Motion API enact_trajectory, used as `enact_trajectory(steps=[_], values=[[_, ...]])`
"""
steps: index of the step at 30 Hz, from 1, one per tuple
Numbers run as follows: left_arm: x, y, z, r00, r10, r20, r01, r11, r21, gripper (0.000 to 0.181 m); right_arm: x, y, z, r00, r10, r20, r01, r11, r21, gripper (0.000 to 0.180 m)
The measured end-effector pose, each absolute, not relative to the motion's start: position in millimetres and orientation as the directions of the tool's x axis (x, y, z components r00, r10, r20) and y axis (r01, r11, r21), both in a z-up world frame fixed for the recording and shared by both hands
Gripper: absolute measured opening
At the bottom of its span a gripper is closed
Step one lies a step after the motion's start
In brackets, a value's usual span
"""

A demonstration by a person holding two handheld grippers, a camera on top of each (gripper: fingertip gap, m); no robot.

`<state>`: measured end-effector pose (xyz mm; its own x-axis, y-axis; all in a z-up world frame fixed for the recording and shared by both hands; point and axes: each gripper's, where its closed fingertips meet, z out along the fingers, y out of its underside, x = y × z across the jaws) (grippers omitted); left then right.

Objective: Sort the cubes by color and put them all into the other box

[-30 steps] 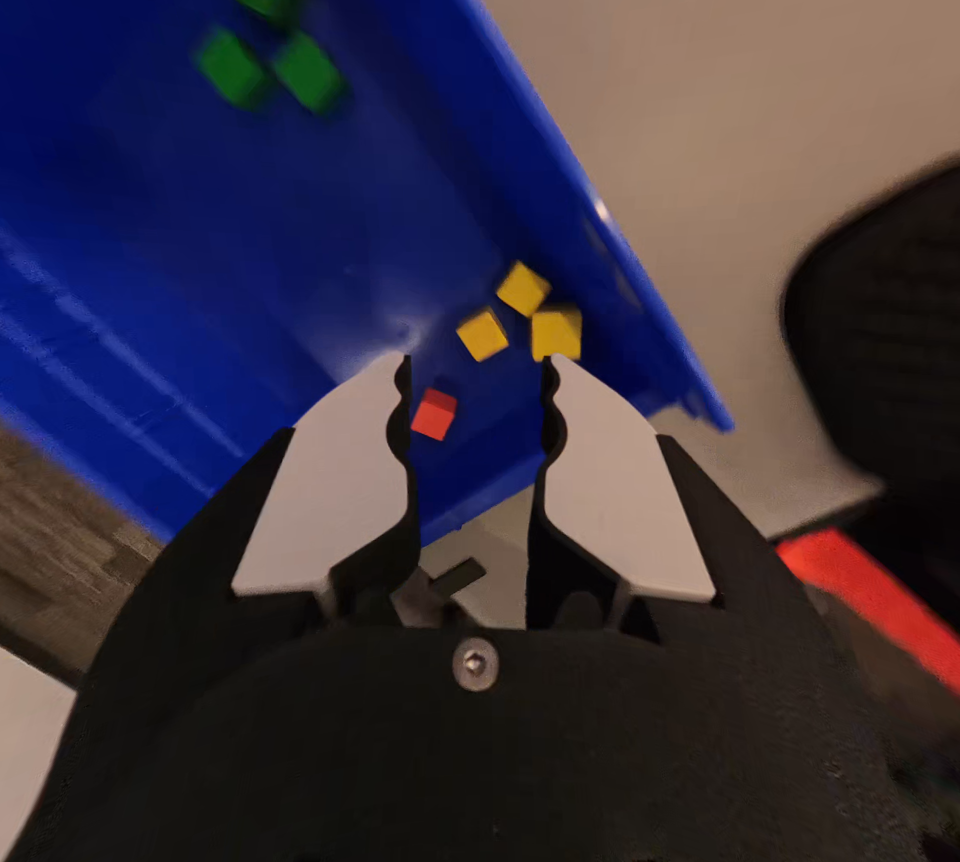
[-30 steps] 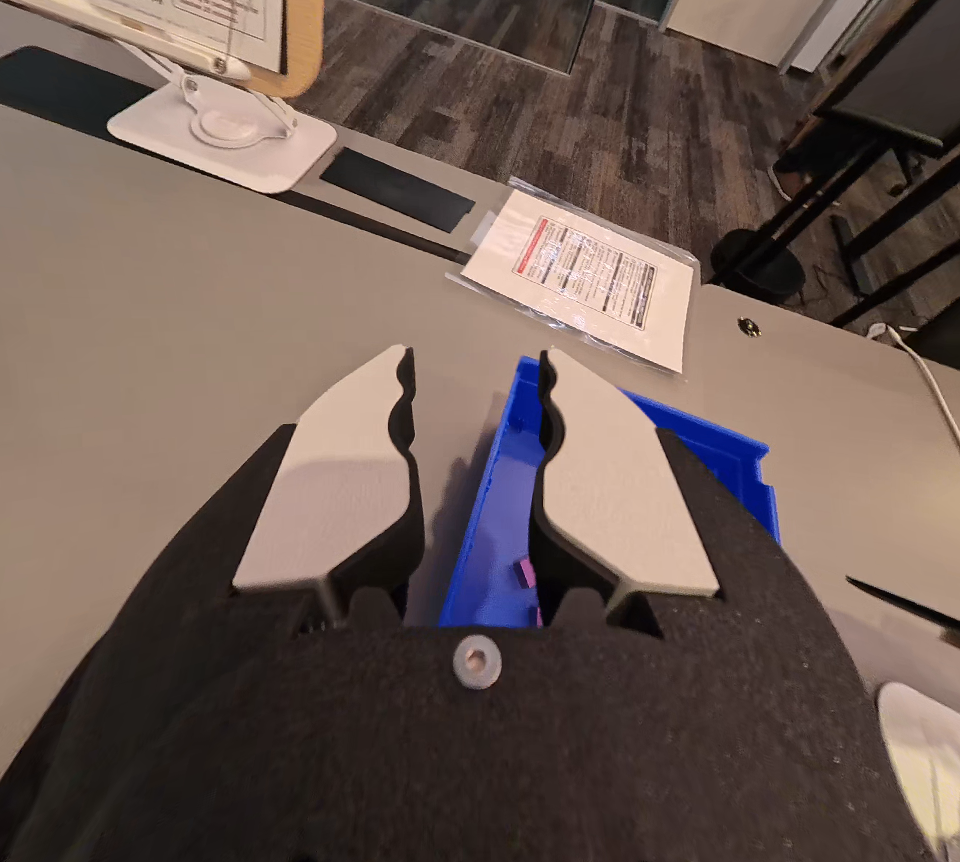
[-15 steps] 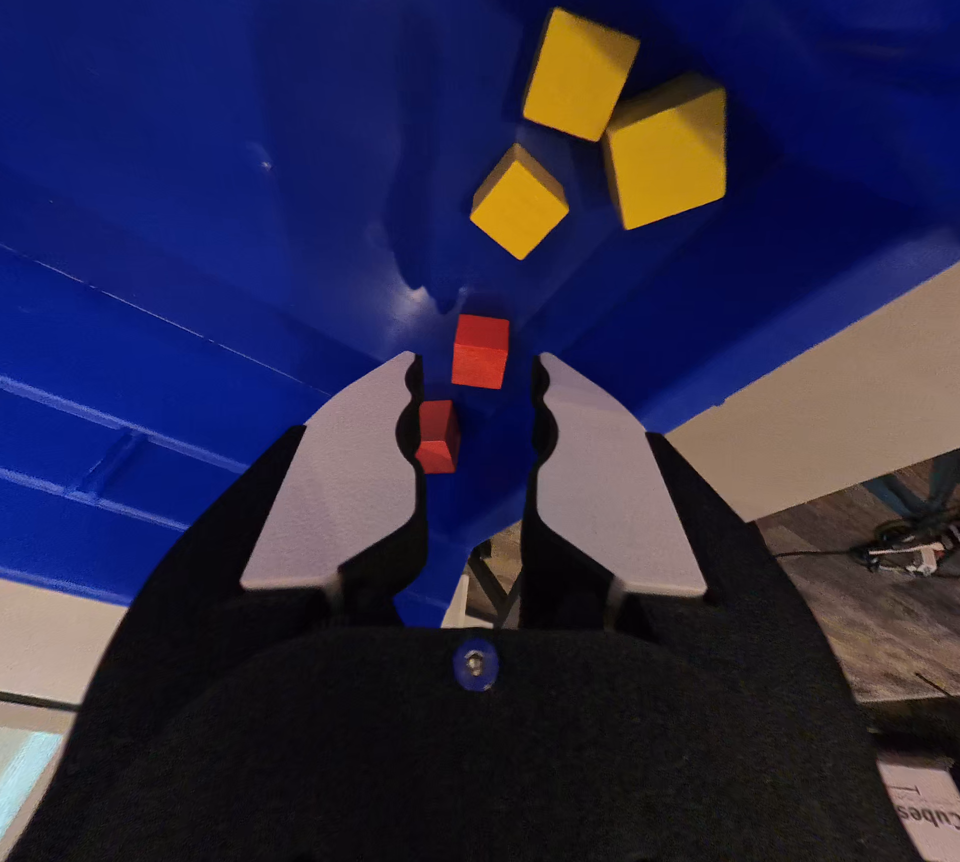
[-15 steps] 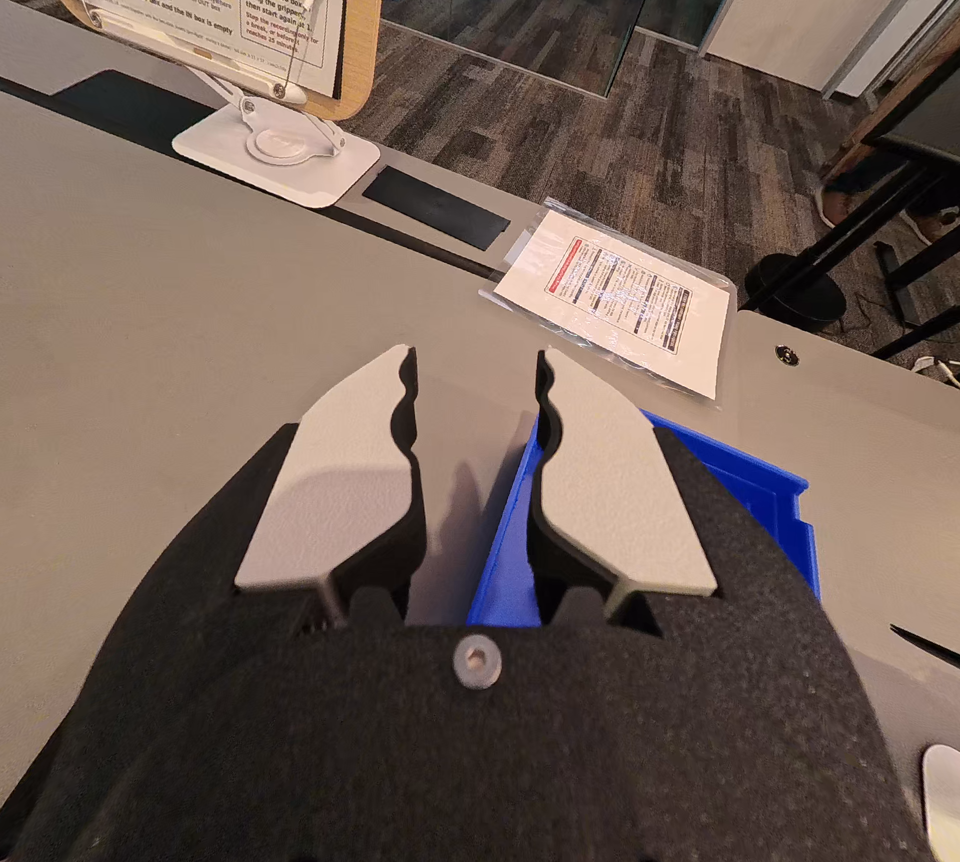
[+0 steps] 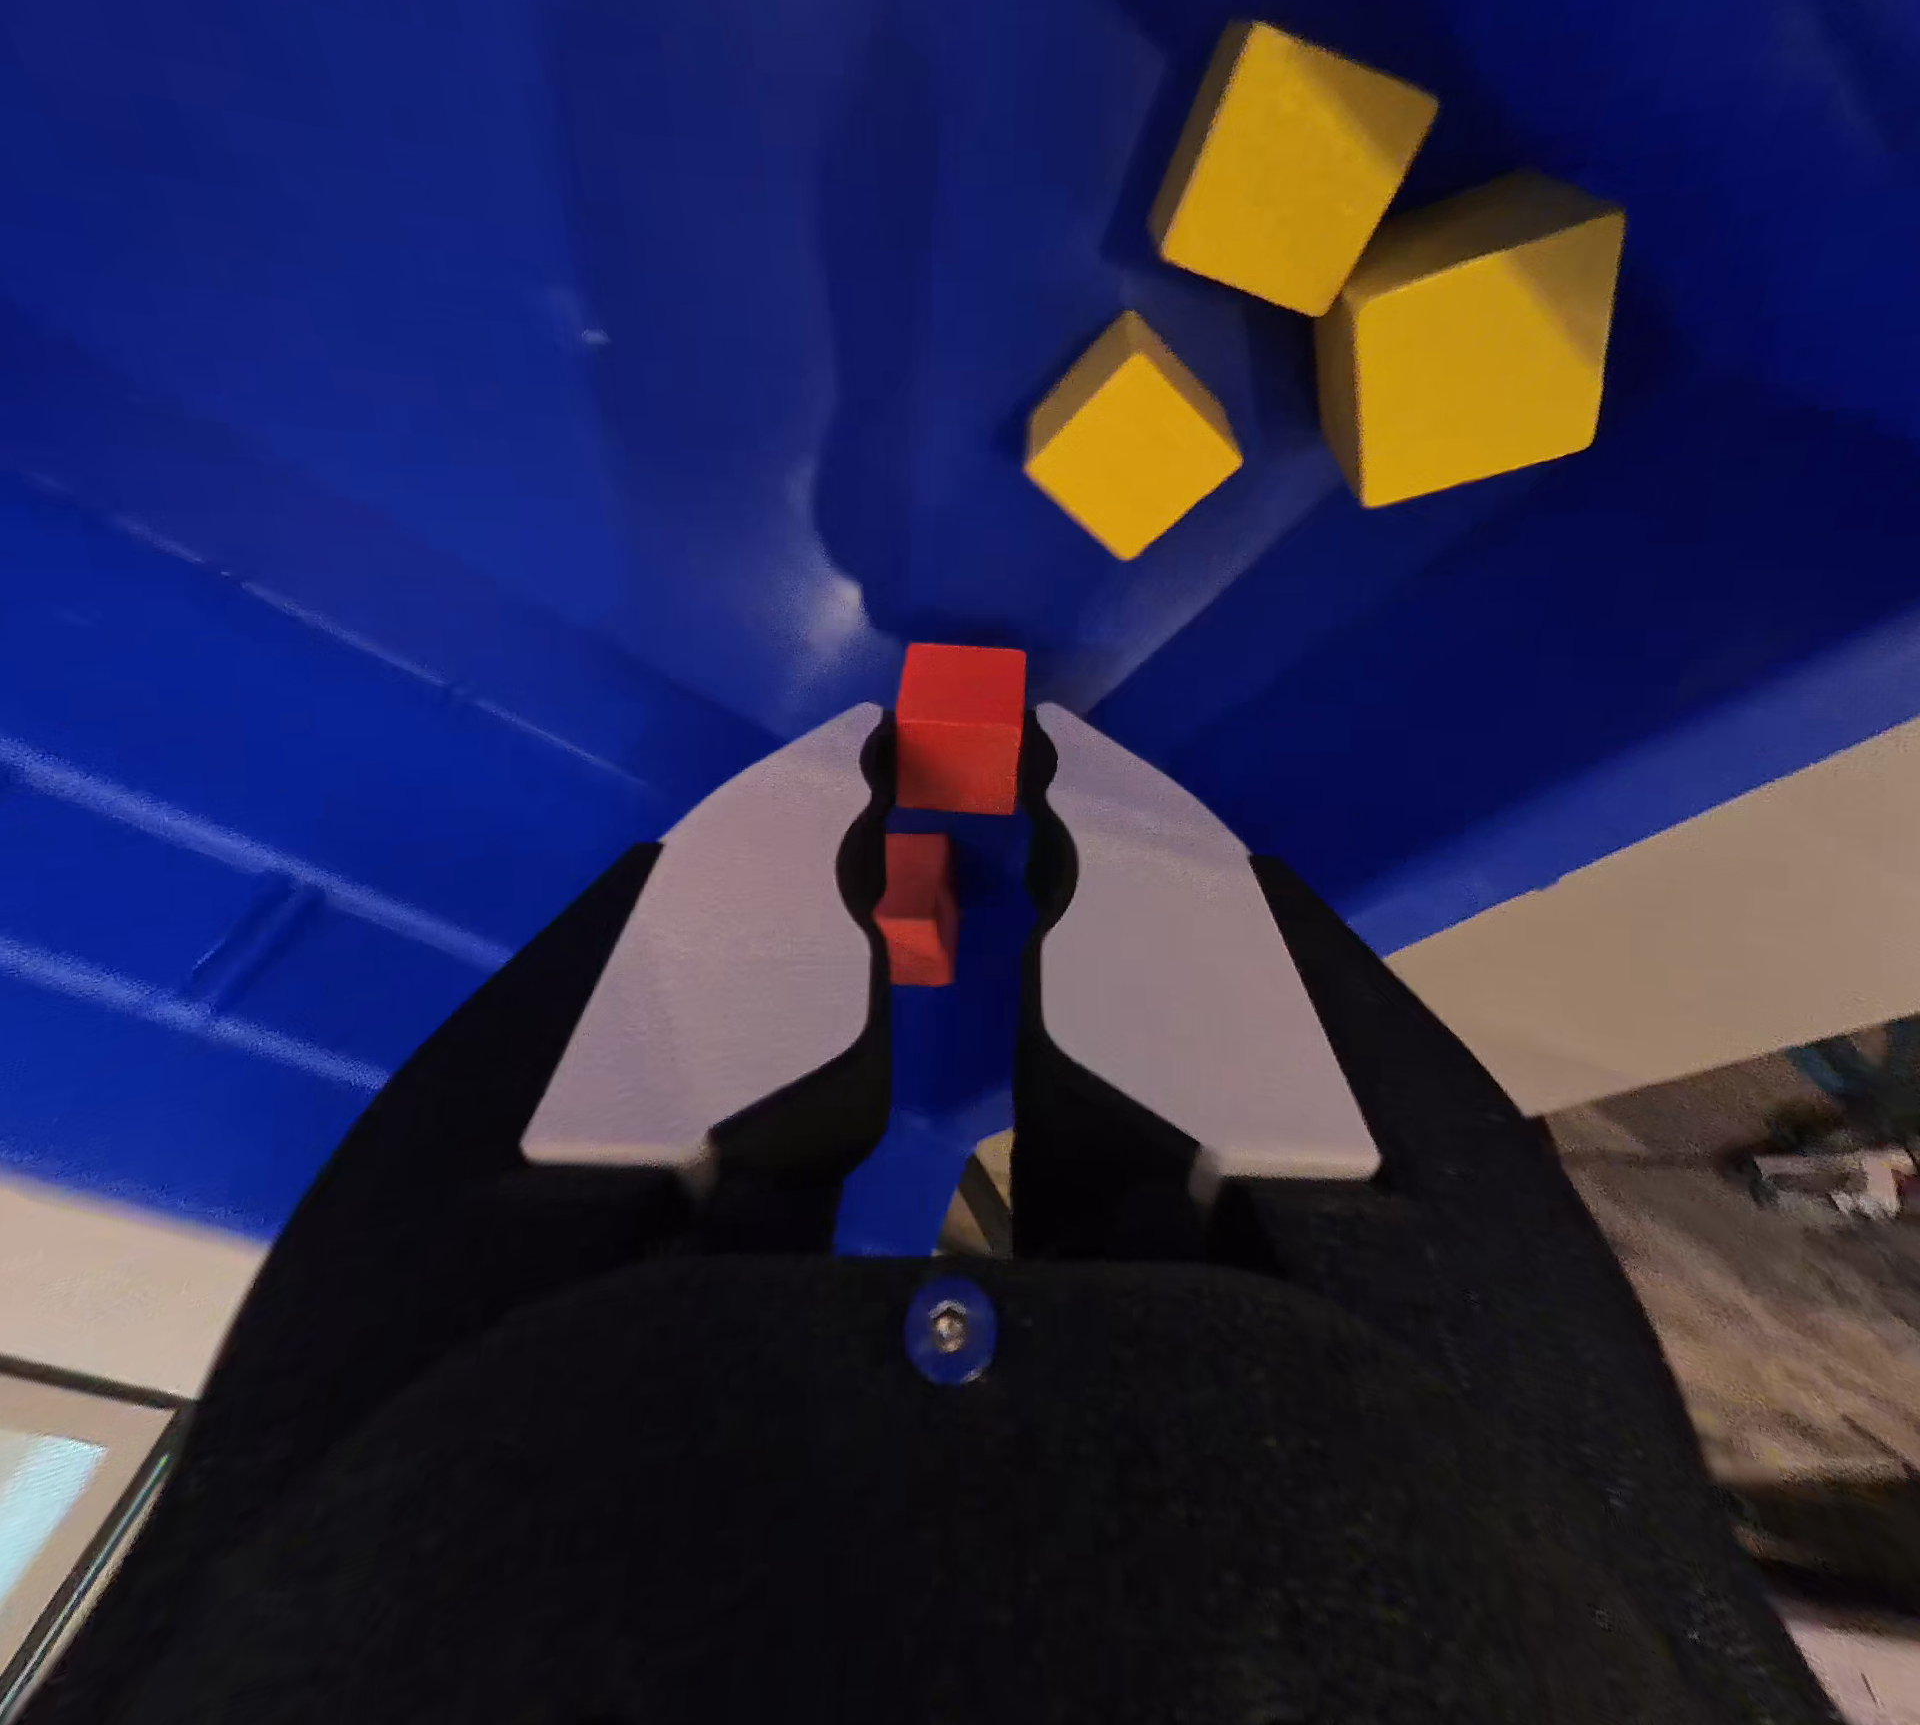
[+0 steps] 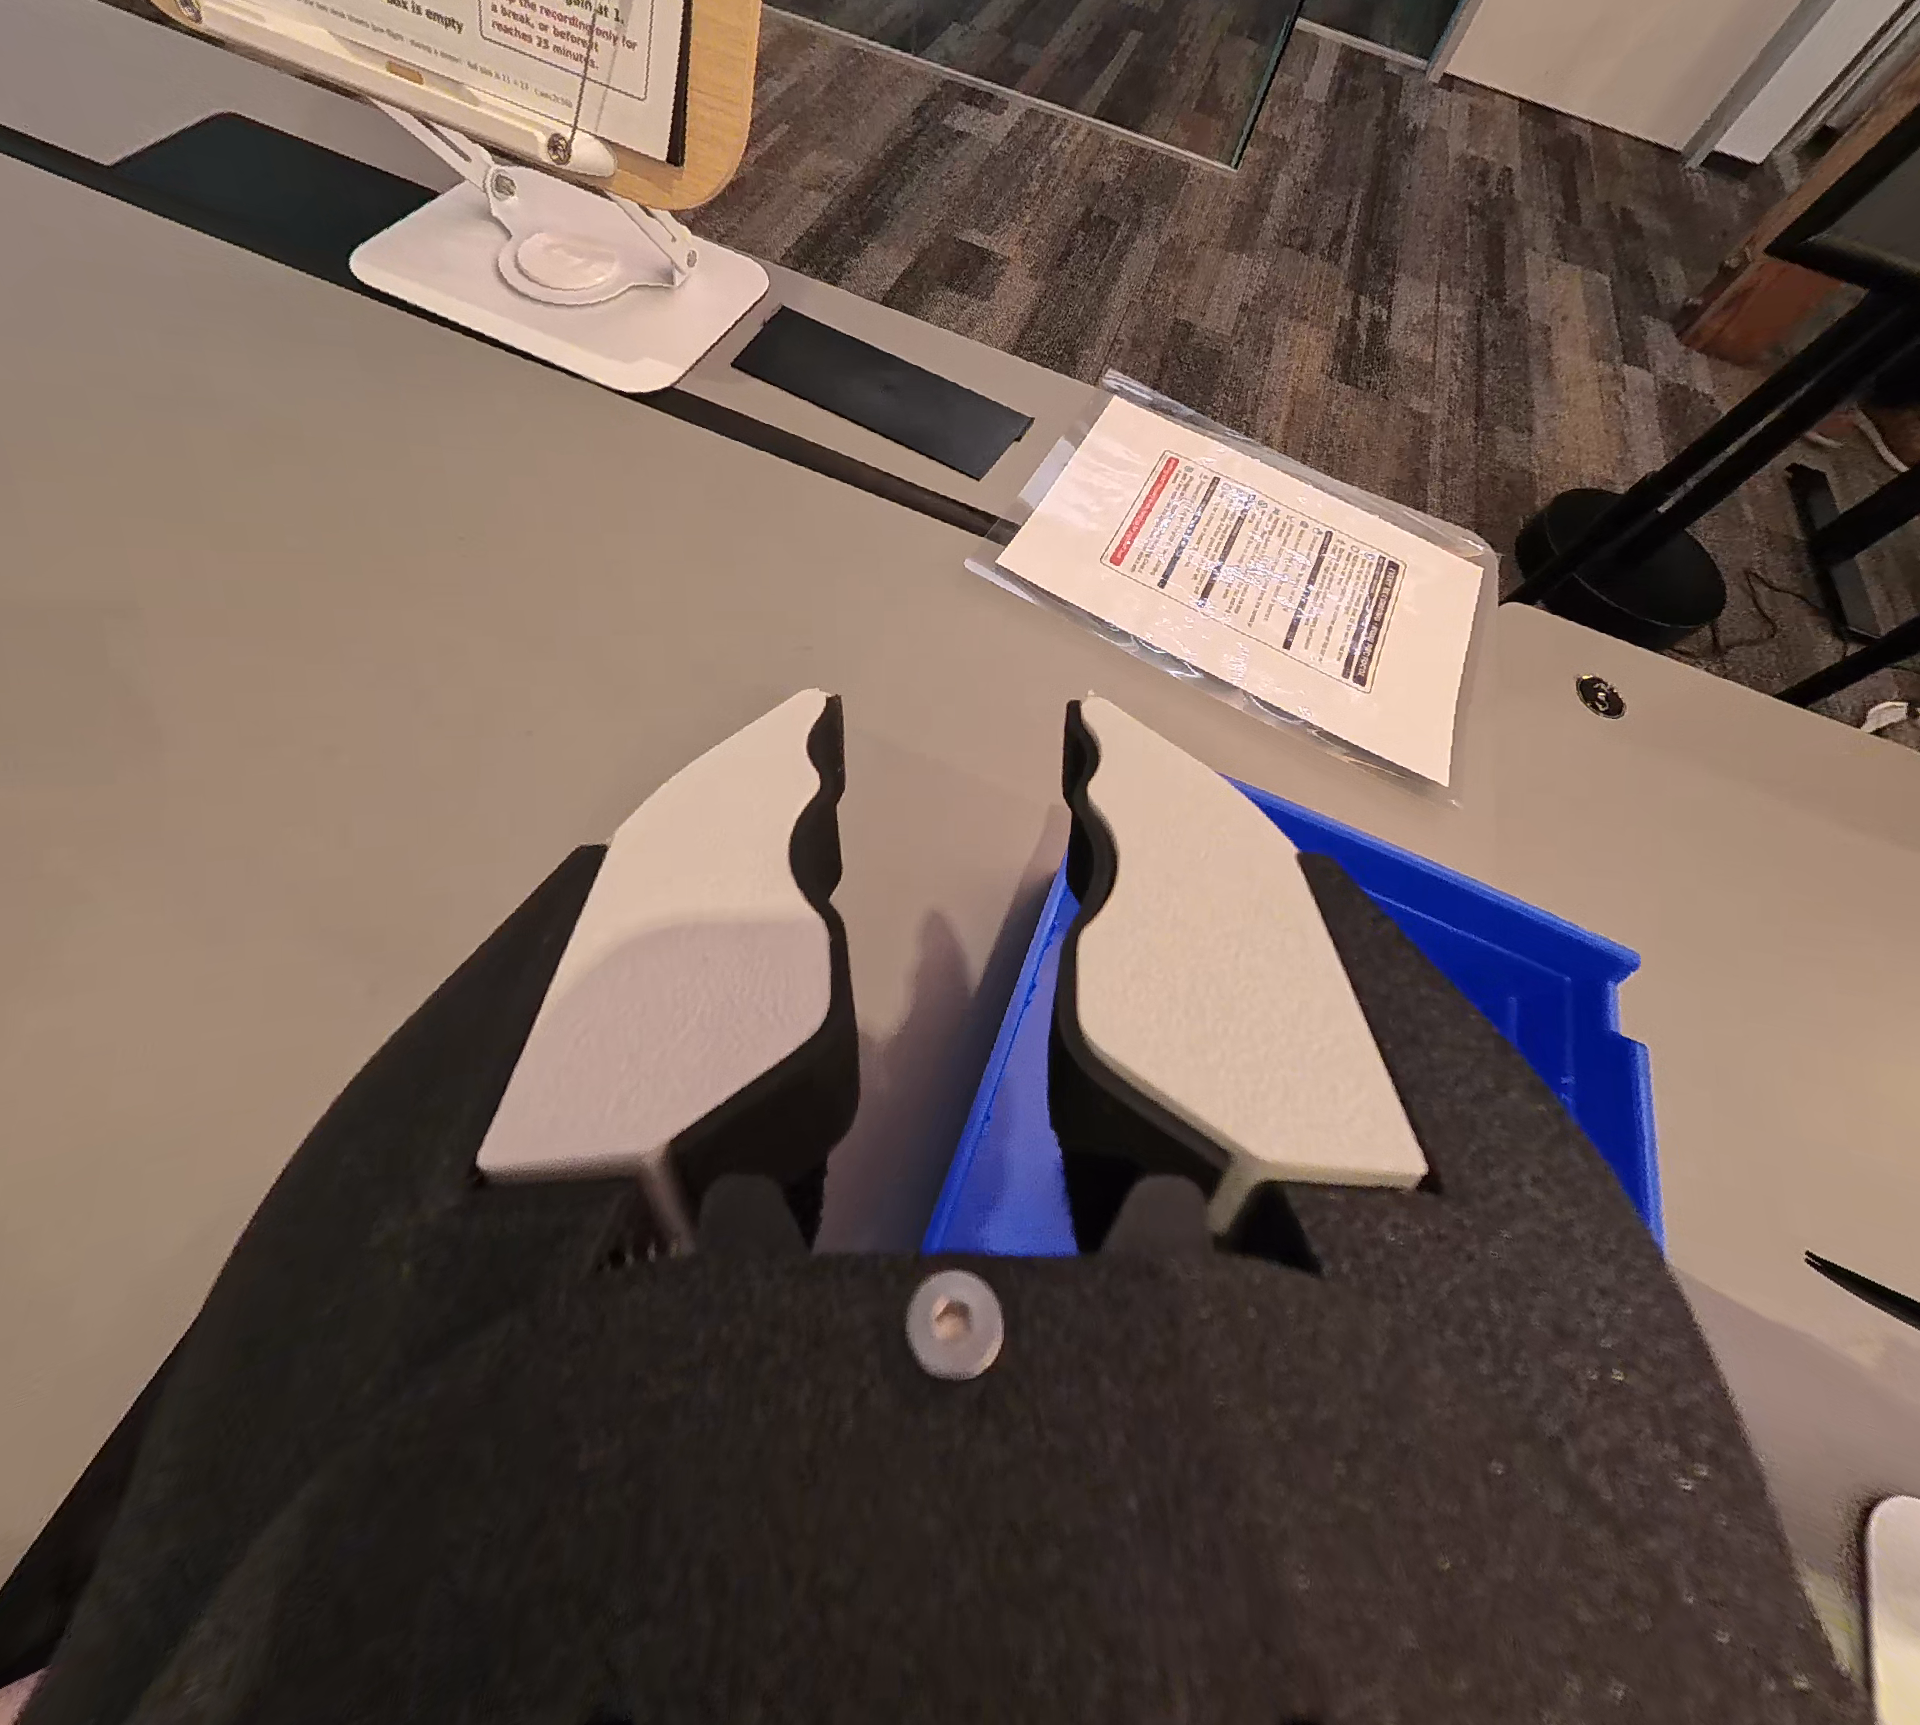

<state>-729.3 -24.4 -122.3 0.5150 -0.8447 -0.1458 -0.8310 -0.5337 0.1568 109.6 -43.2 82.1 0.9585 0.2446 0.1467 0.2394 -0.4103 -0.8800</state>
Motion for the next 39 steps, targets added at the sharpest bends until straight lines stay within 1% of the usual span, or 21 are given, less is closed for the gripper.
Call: enact_trajectory(steps=[1, 3, 5, 6, 8, 10, 11, 13, 15, 17, 19, 21, 23, 25, 30, 32, 36, 39], values=[[-729.3, -17.6, -111.8, 0.526, -0.832, -0.176, -0.829, -0.548, 0.114, 0.022, 110.4, -43.3, 82.5, 0.959, 0.243, 0.144, 0.236, -0.408, -0.882, 0.039], [-727.5, -0.1, -80.6, 0.570, -0.783, -0.248, -0.811, -0.585, -0.019, 0.022, 110.4, -43.1, 83.9, 0.960, 0.243, 0.137, 0.228, -0.401, -0.887, 0.039], [-719.2, 19.3, -38.1, 0.613, -0.720, -0.324, -0.789, -0.581, -0.200, 0.022, 107.3, -41.4, 86.6, 0.960, 0.250, 0.127, 0.220, -0.390, -0.894, 0.038], [-709.7, 28.0, -13.4, 0.627, -0.691, -0.359, -0.779, -0.548, -0.305, 0.022, 104.3, -39.9, 88.4, 0.959, 0.256, 0.121, 0.215, -0.382, -0.899, 0.038], [-676.1, 38.7, 38.3, 0.648, -0.652, -0.393, -0.741, -0.424, -0.520, 0.023, 93.5, -35.7, 94.5, 0.953, 0.284, 0.107, 0.208, -0.355, -0.912, 0.038], [-626.6, 36.3, 87.0, 0.635, -0.656, -0.407, -0.682, -0.230, -0.694, 0.023, 74.0, -32.8, 106.4, 0.939, 0.335, 0.080, 0.190, -0.311, -0.931, 0.042], [-598.1, 29.3, 107.3, 0.613, -0.675, -0.411, -0.646, -0.128, -0.753, 0.022, 58.6, -33.4, 117.1, 0.923, 0.380, 0.063, 0.175, -0.269, -0.947, 0.043], [-537.8, 8.0, 138.0, 0.533, -0.724, -0.438, -0.572, 0.073, -0.817, 0.022, 20.4, -38.9, 143.9, 0.867, 0.498, 0.030, 0.126, -0.159, -0.979, 0.043], [-480.9, -13.5, 157.6, 0.454, -0.741, -0.494, -0.498, 0.249, -0.831, 0.022, -22.1, -48.7, 169.2, 0.774, 0.633, -0.027, 0.031, -0.081, -0.996, 0.043], [-427.7, -33.8, 165.3, 0.378, -0.753, -0.539, -0.422, 0.378, -0.824, 0.022, -64.3, -59.7, 187.8, 0.640, 0.761, -0.107, -0.082, -0.070, -0.994, 0.043], [-378.2, -51.7, 163.3, 0.298, -0.772, -0.562, -0.343, 0.463, -0.818, 0.022, -102.8, -67.7, 194.9, 0.501, 0.845, -0.186, -0.155, -0.124, -0.980, 0.041], [-337.7, -61.6, 157.3, 0.240, -0.768, -0.594, -0.295, 0.526, -0.798, 0.022, -137.3, -71.0, 191.0, 0.390, 0.886, -0.250, -0.169, -0.198, -0.965, 0.042], [-306.1, -66.9, 152.1, 0.201, -0.753, -0.626, -0.270, 0.572, -0.775, 0.022, -168.8, -71.3, 180.0, 0.304, 0.900, -0.313, -0.149, -0.279, -0.949, 0.044], [-282.8, -71.0, 149.8, 0.176, -0.732, -0.658, -0.250, 0.613, -0.749, 0.022, -195.3, -67.4, 166.2, 0.258, 0.890, -0.376, -0.127, -0.355, -0.926, 0.046], [-257.2, -69.7, 137.7, 0.153, -0.696, -0.701, -0.281, 0.649, -0.706, 0.022, -239.4, -72.0, 145.6, 0.112, 0.864, -0.491, -0.089, -0.483, -0.871, 0.050], [-256.3, -66.1, 129.7, 0.154, -0.678, -0.719, -0.310, 0.658, -0.687, 0.022, -247.8, -68.1, 140.0, 0.112, 0.853, -0.510, -0.095, -0.501, -0.860, 0.051], [-252.5, -71.3, 126.1, 0.145, -0.708, -0.691, -0.262, 0.646, -0.717, 0.022, -257.9, -62.1, 128.8, 0.120, 0.838, -0.532, -0.095, -0.524, -0.846, 0.053], [-251.7, -71.8, 123.0, 0.138, -0.707, -0.694, -0.263, 0.649, -0.714, 0.022, -264.8, -65.6, 120.9, 0.099, 0.830, -0.549, -0.058, -0.546, -0.836, 0.052]])
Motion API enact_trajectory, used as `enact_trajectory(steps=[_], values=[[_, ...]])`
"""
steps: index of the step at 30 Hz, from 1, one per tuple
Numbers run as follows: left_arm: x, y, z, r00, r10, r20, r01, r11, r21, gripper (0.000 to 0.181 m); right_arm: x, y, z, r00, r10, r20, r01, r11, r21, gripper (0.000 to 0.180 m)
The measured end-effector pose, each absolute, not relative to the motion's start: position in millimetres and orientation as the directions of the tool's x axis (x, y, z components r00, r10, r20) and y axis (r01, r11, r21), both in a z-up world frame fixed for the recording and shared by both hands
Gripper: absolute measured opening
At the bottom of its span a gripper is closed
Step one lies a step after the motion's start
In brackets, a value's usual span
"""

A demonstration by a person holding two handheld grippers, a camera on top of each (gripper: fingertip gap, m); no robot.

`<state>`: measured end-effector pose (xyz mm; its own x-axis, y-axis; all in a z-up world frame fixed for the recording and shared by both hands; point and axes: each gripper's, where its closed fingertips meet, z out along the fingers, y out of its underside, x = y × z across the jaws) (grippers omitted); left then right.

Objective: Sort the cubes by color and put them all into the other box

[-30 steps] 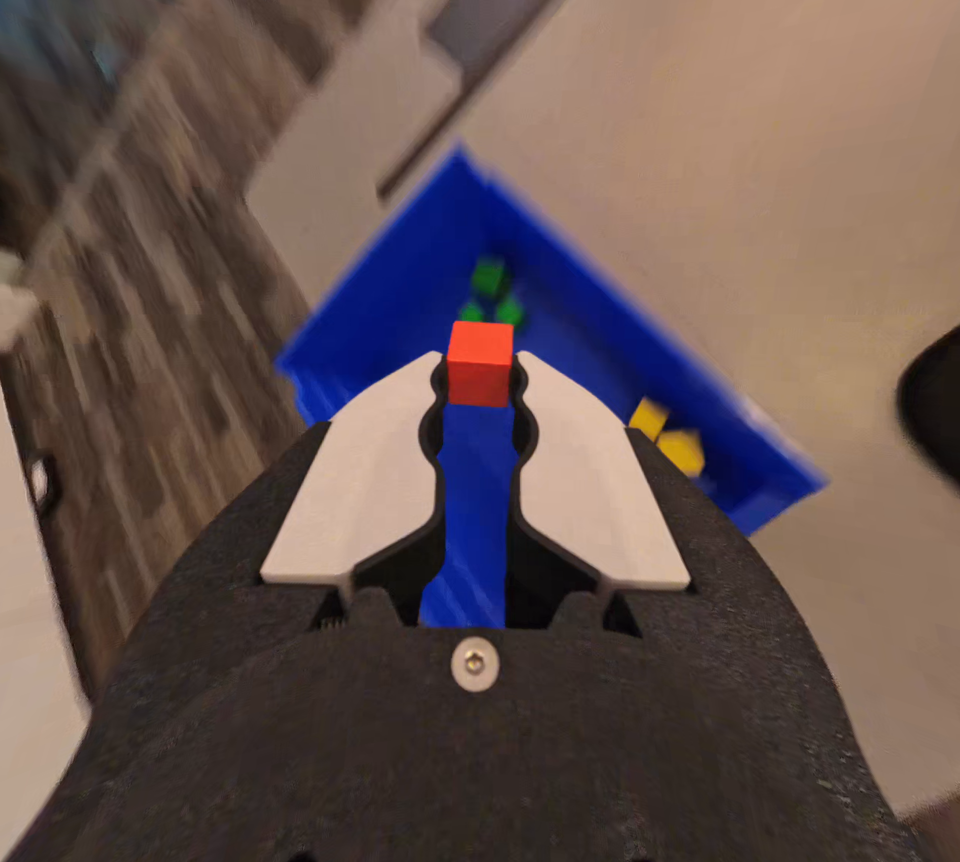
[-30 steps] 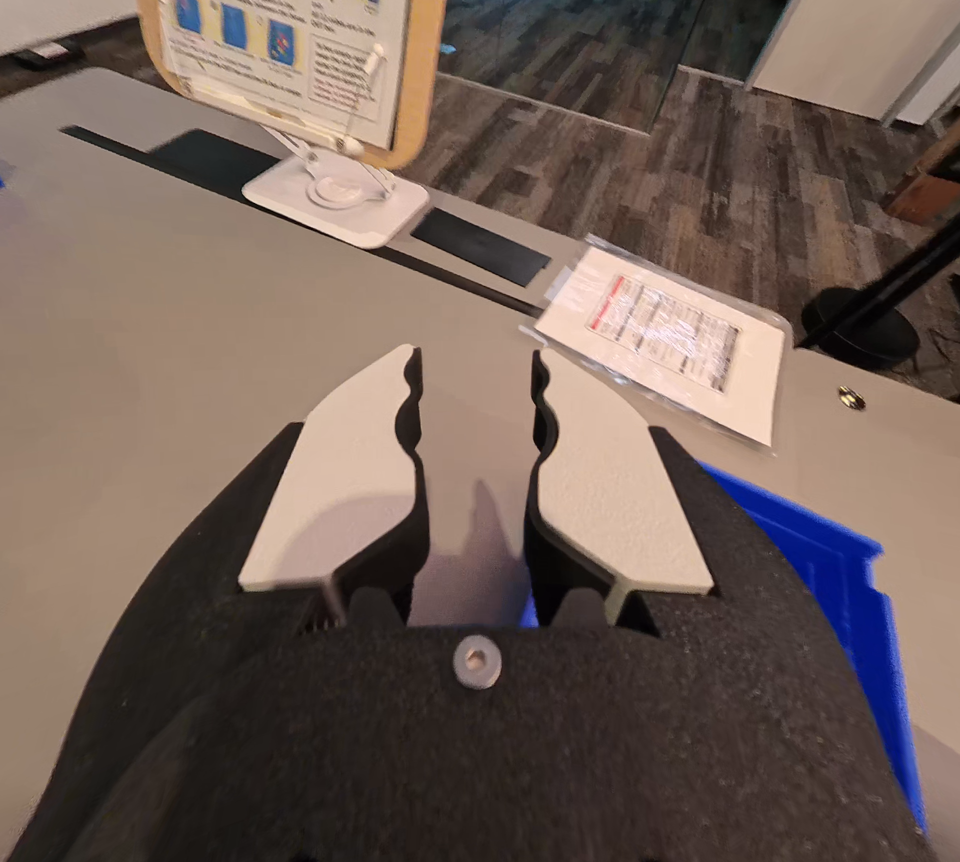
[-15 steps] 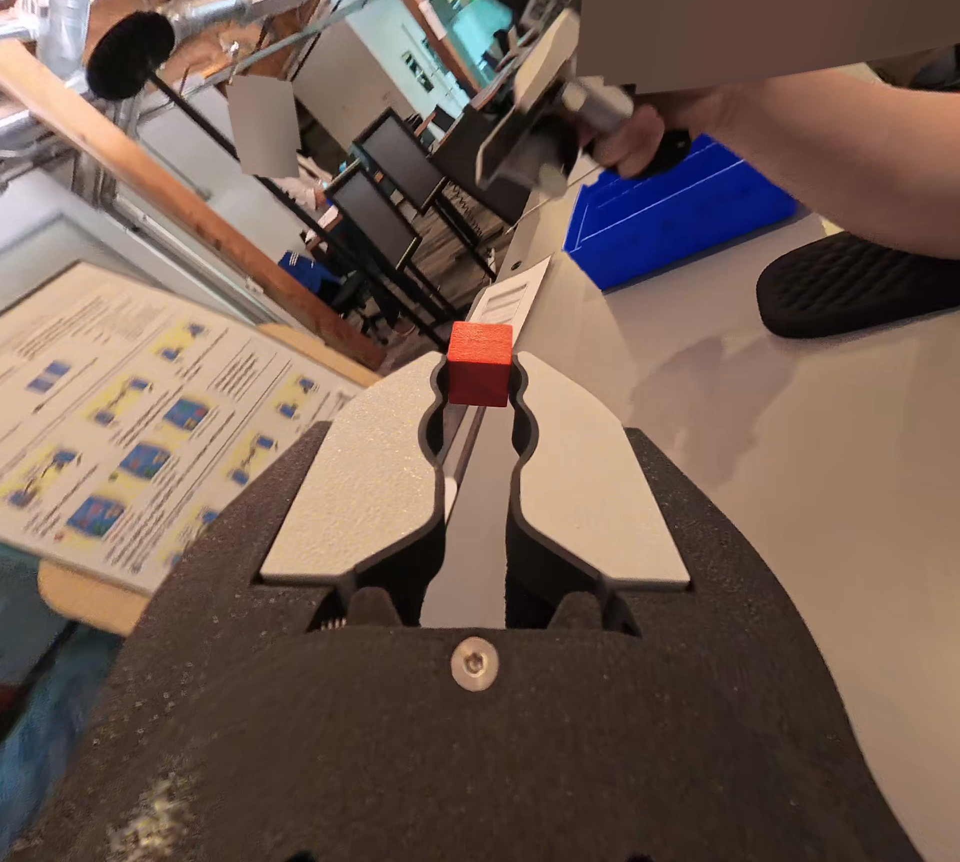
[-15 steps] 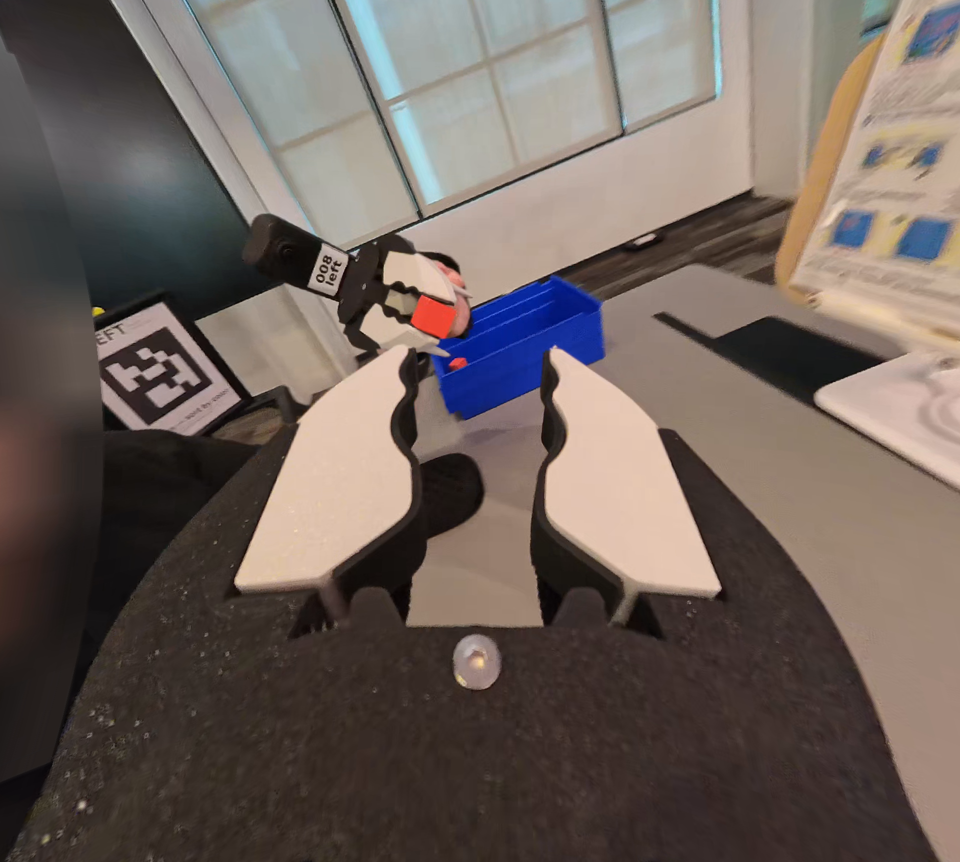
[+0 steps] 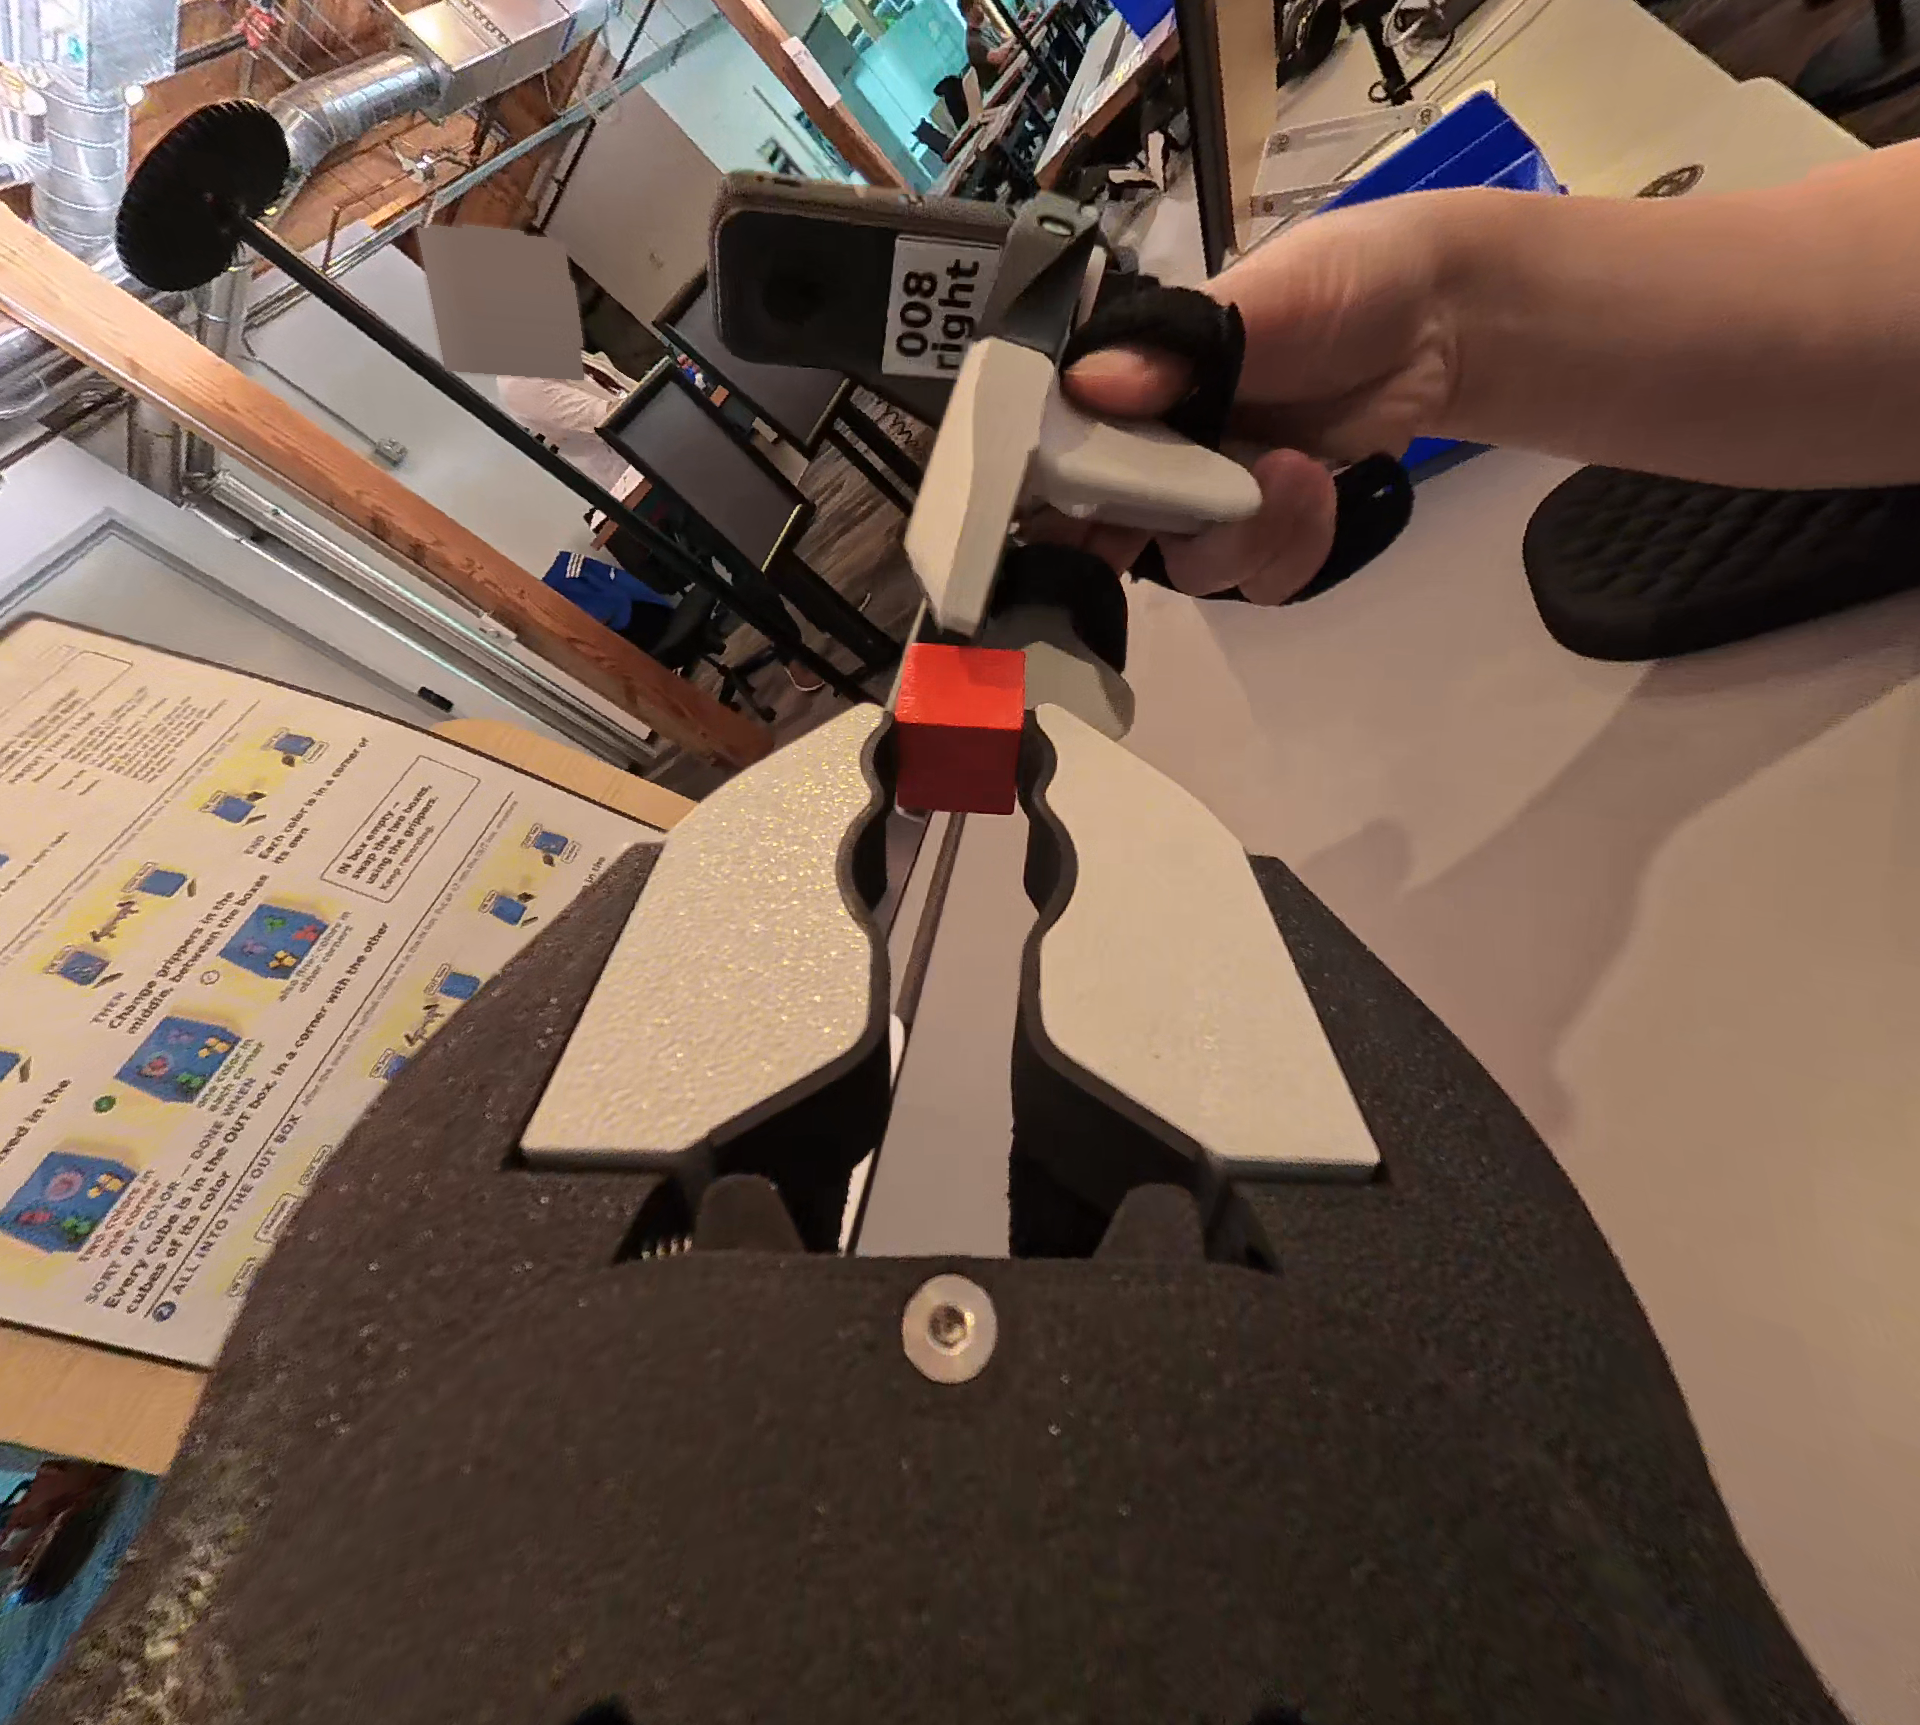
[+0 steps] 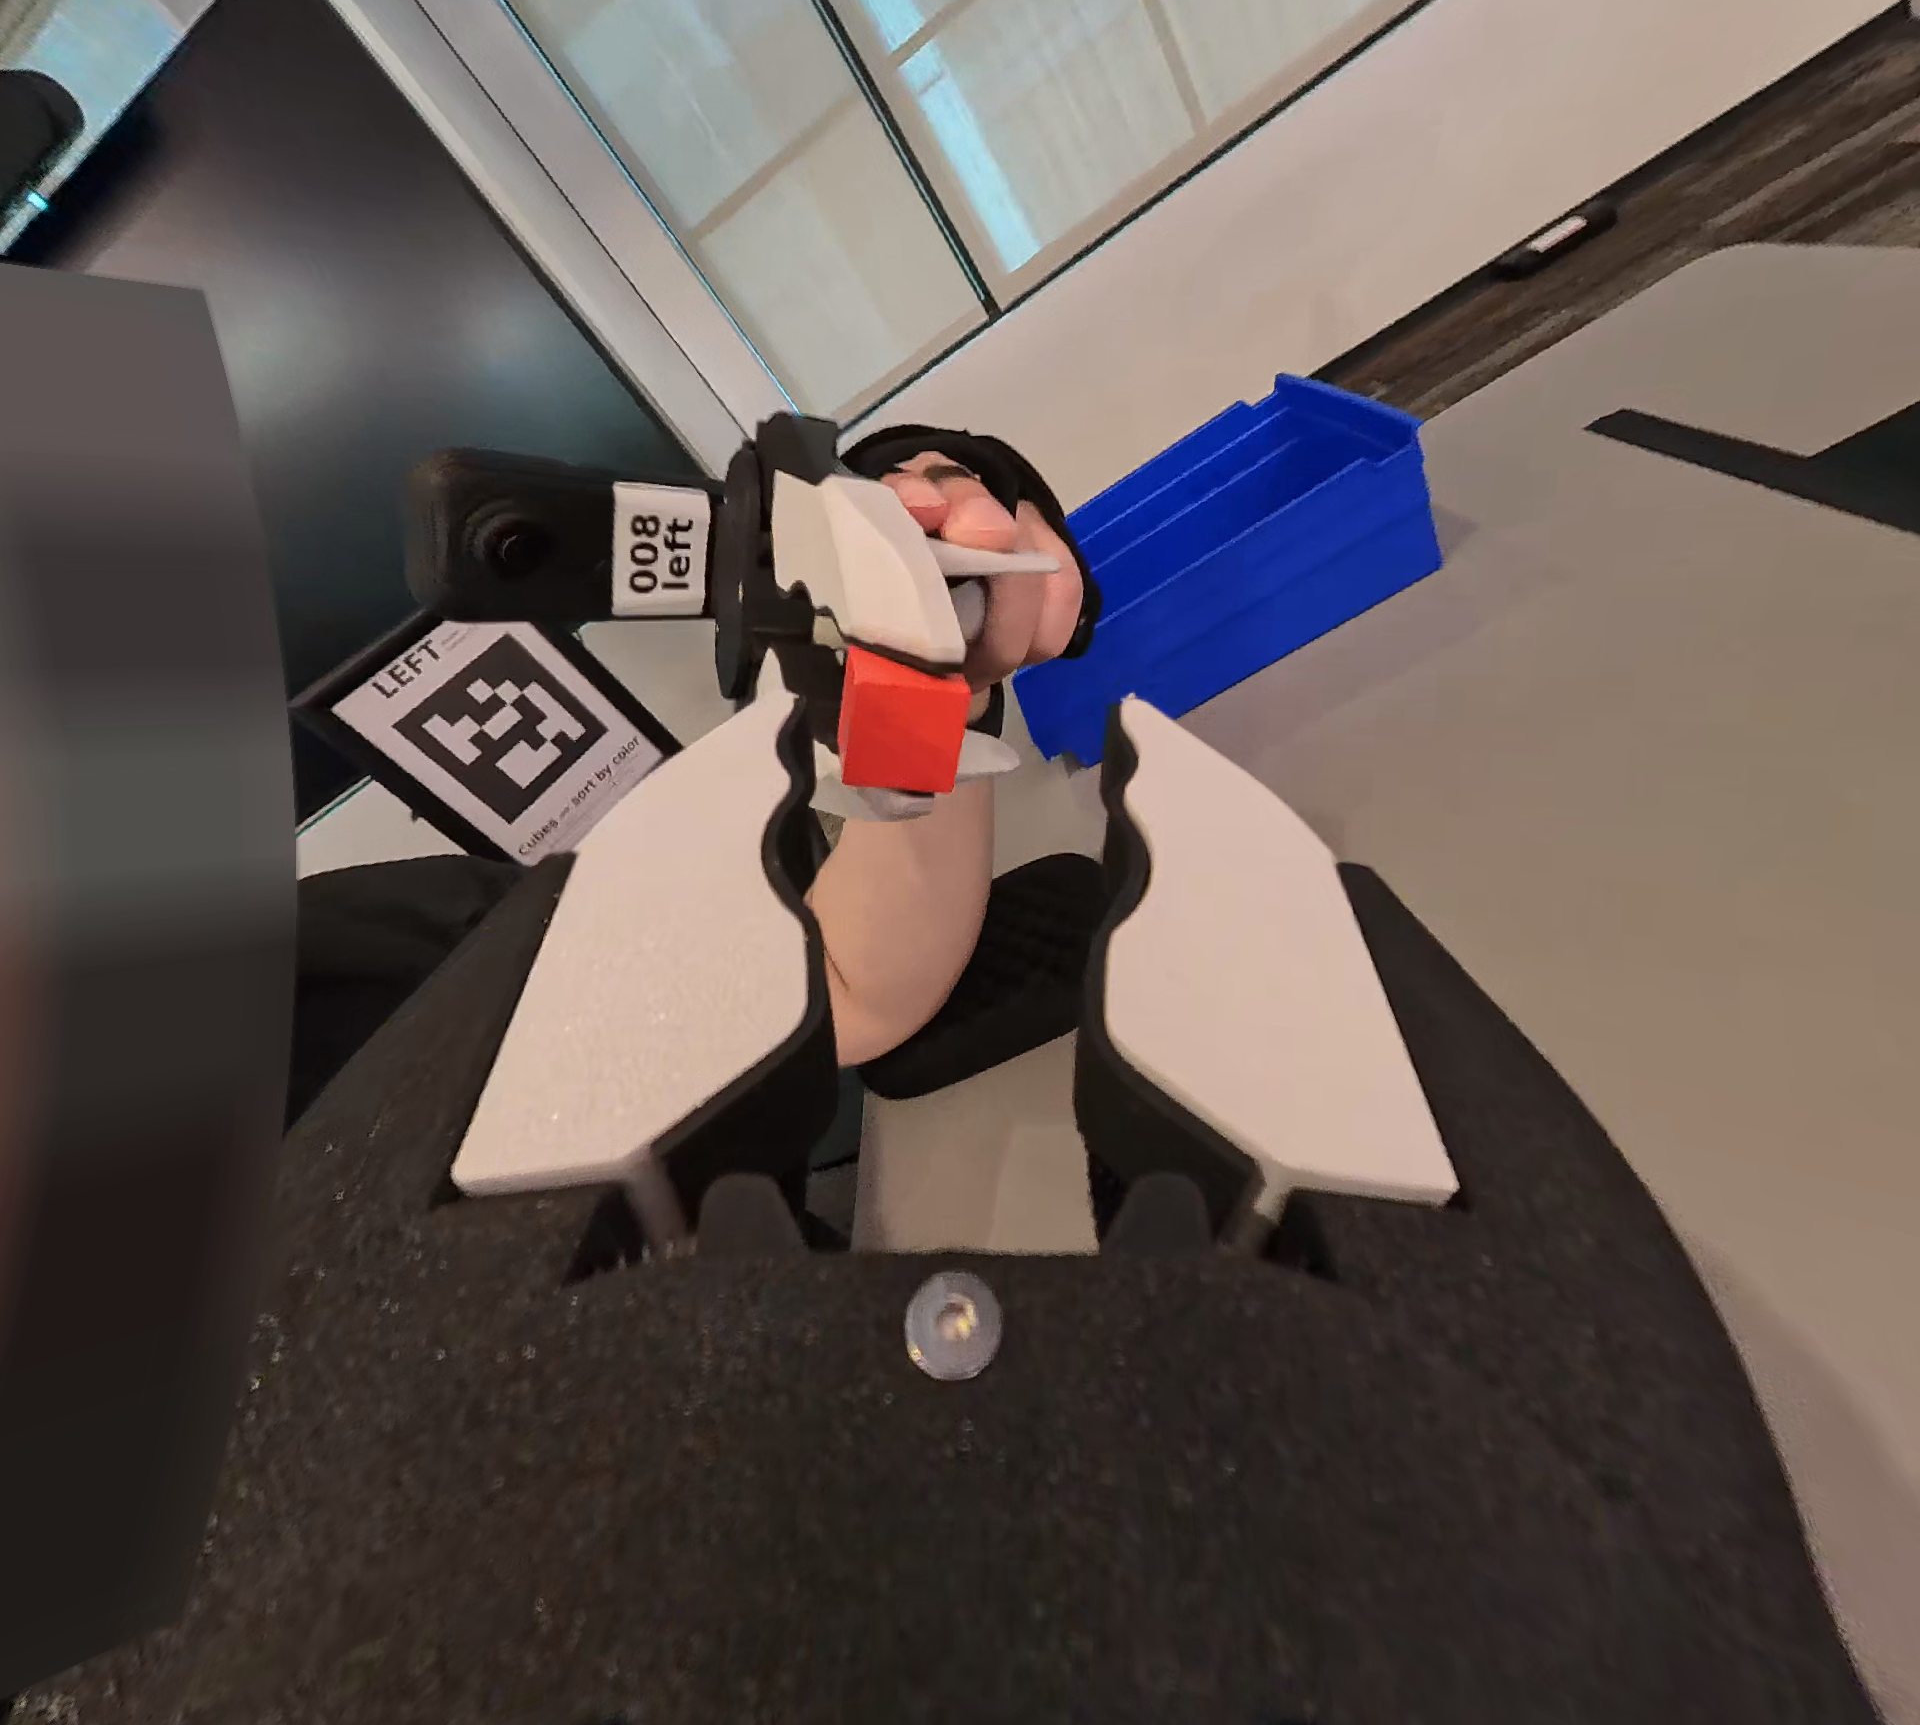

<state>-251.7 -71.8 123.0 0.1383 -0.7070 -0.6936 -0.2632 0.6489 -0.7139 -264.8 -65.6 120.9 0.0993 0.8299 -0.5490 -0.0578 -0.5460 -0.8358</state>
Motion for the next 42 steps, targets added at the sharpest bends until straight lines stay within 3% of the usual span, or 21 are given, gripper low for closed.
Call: enact_trajectory(steps=[2, 5, 10, 14, 18, 20, 22, 24, 26, 28, 32, 37, 39, 42], values=[[-251.3, -73.2, 124.2, 0.132, -0.710, -0.692, -0.257, 0.650, -0.715, 0.022, -270.3, -70.1, 117.0, 0.092, 0.839, -0.536, -0.018, -0.537, -0.843, 0.050], [-250.8, -75.5, 123.4, 0.123, -0.702, -0.701, -0.259, 0.660, -0.706, 0.022, -274.7, -81.4, 121.8, 0.011, 0.851, -0.525, -0.006, -0.525, -0.851, 0.025], [-249.3, -75.4, 117.3, 0.130, -0.699, -0.703, -0.268, 0.658, -0.704, 0.022, -272.4, -81.2, 115.3, 0.012, 0.845, -0.534, 0.032, -0.534, -0.845, 0.023], [-250.4, -76.1, 123.5, 0.170, -0.736, -0.655, -0.221, 0.619, -0.754, 0.032, -258.5, -76.4, 117.8, 0.035, 0.855, -0.517, 0.038, -0.518, -0.854, 0.022], [-266.5, -62.1, 129.1, 0.236, -0.753, -0.614, -0.241, 0.567, -0.788, 0.043, -204.5, -75.4, 147.1, 0.138, 0.898, -0.418, -0.011, -0.420, -0.907, 0.022], [-280.5, -50.2, 134.3, 0.290, -0.757, -0.586, -0.239, 0.535, -0.810, 0.040, -151.4, -69.5, 154.7, 0.343, 0.889, -0.303, 0.011, -0.326, -0.945, 0.022], [-297.6, -33.9, 137.7, 0.360, -0.758, -0.545, -0.252, 0.483, -0.839, 0.037, -72.5, -57.3, 144.1, 0.645, 0.742, -0.185, 0.069, -0.297, -0.952, 0.022], [-315.7, -16.7, 136.0, 0.425, -0.745, -0.514, -0.289, 0.427, -0.857, 0.035, 24.9, -55.1, 115.4, 0.878, 0.469, -0.095, 0.104, -0.380, -0.919, 0.022], [-332.6, -1.7, 133.2, 0.482, -0.717, -0.503, -0.330, 0.383, -0.863, 0.035, 113.4, -68.8, 78.0, 0.976, 0.193, -0.102, 0.011, -0.507, -0.862, 0.022], [-345.4, 7.8, 133.0, 0.525, -0.694, -0.493, -0.346, 0.355, -0.868, 0.035, 168.1, -86.7, 41.7, 0.985, 0.044, -0.166, -0.110, -0.583, -0.805, 0.022], [-353.6, 7.7, 137.5, 0.539, -0.711, -0.451, -0.305, 0.334, -0.892, 0.032, 224.9, -108.8, -32.5, 0.987, -0.088, -0.134, -0.156, -0.725, -0.670, 0.022], [-354.3, 8.2, 135.5, 0.535, -0.718, -0.445, -0.306, 0.327, -0.894, 0.031, 237.9, -116.3, -100.2, 0.985, -0.119, -0.121, -0.162, -0.876, -0.454, 0.022], [-355.3, 11.0, 132.1, 0.538, -0.716, -0.445, -0.323, 0.312, -0.893, 0.032, 242.8, -111.5, -107.0, 0.976, -0.168, -0.140, -0.214, -0.871, -0.442, 0.023], [-359.6, 14.5, 131.2, 0.556, -0.702, -0.446, -0.338, 0.299, -0.892, 0.034, 248.9, -105.7, -95.9, 0.960, -0.219, -0.172, -0.277, -0.822, -0.497, 0.037]])
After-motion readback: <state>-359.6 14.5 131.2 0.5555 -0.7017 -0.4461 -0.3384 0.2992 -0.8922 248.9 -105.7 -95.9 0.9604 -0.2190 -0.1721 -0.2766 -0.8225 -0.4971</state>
